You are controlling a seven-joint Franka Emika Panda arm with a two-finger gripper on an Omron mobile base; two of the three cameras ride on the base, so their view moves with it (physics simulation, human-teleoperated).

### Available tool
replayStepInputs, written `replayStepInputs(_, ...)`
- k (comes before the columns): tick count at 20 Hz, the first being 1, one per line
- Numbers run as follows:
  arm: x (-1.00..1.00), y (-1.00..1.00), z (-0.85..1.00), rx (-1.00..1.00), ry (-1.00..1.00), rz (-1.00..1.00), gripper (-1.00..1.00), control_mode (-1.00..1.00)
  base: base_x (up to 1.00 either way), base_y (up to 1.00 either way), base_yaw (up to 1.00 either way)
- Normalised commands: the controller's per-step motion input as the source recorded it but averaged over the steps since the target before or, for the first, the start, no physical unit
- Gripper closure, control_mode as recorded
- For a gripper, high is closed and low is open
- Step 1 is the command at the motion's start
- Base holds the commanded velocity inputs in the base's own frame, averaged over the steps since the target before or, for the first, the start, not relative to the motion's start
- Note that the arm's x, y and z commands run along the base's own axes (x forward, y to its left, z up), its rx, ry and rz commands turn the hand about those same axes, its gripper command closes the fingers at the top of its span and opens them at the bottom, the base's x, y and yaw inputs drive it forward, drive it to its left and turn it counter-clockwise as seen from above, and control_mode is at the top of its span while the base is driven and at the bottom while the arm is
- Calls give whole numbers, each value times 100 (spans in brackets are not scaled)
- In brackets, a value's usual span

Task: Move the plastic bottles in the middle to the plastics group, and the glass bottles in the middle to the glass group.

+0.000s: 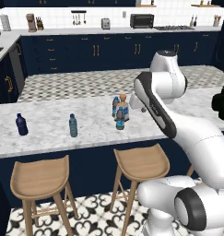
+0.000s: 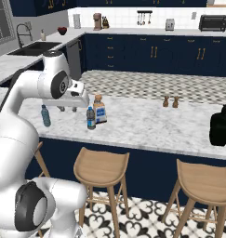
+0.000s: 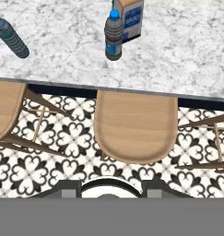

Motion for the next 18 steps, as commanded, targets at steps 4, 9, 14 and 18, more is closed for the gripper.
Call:
replayStepInputs(4, -4, -3, -12, 0, -1, 0, -100, -100, 0, 0, 0)
replayStepInputs(9, 30, 8, -46, 3, -28, -13, -100, -100, 0, 0, 0)
replayStepInputs(14, 67, 22, -42, 8, -19, -15, -100, -100, 0, 0, 0)
replayStepInputs(18, 64, 7, -22, 10, 0, -7, -100, -100, 0, 0, 0)
